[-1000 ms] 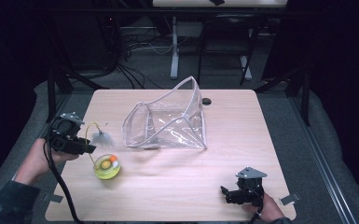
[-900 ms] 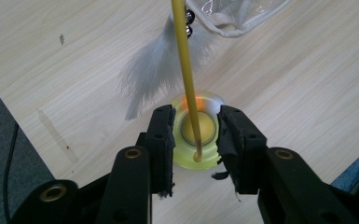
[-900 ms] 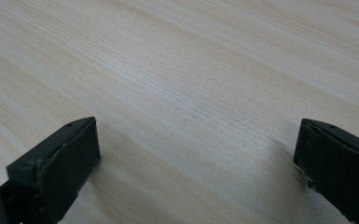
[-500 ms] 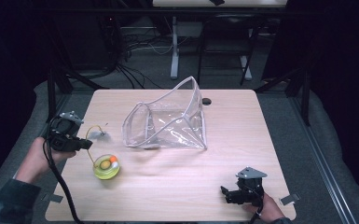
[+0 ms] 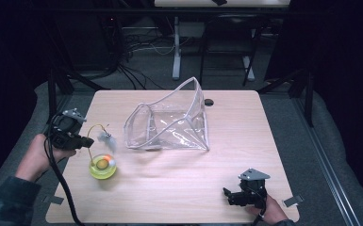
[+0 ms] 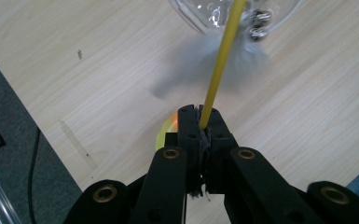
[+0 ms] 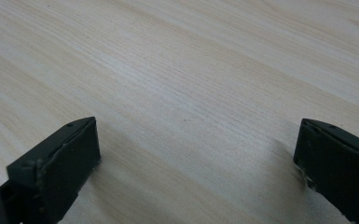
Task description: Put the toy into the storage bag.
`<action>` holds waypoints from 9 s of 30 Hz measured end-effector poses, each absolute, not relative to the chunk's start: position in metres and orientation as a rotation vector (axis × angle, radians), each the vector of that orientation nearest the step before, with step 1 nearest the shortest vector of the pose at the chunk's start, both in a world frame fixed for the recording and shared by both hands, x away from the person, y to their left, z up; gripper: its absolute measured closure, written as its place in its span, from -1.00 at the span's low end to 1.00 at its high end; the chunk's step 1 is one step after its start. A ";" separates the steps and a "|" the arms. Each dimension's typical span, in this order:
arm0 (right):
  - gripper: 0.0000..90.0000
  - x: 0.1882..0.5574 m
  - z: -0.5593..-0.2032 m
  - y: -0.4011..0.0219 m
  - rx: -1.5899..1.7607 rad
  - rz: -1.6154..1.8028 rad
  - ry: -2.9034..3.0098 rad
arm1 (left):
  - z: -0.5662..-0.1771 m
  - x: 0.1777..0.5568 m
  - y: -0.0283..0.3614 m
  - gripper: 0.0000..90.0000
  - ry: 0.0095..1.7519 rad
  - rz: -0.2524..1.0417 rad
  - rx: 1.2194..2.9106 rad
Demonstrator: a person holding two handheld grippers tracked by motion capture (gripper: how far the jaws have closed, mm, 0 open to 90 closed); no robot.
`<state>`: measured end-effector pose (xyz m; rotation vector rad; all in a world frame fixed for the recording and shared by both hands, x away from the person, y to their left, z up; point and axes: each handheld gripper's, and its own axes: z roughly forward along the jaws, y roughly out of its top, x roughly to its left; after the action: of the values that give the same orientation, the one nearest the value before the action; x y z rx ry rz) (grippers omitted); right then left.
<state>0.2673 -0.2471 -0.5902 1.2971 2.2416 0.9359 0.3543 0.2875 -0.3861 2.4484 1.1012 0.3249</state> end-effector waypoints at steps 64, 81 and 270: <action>-1.00 0.267 -0.590 -0.247 1.292 0.932 2.243 | -0.315 0.406 0.290 0.96 1.137 0.358 2.525; -1.00 0.267 -0.590 -0.247 1.293 0.932 2.243 | -0.288 0.420 0.283 0.96 1.139 0.391 2.530; -1.00 0.267 -0.590 -0.248 1.288 0.939 2.248 | -0.367 0.505 0.085 0.96 0.819 0.031 2.672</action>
<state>0.2674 -0.2475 -0.5903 1.2880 2.2482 0.9386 0.5050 0.0846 -0.3666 2.6717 0.8188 0.0308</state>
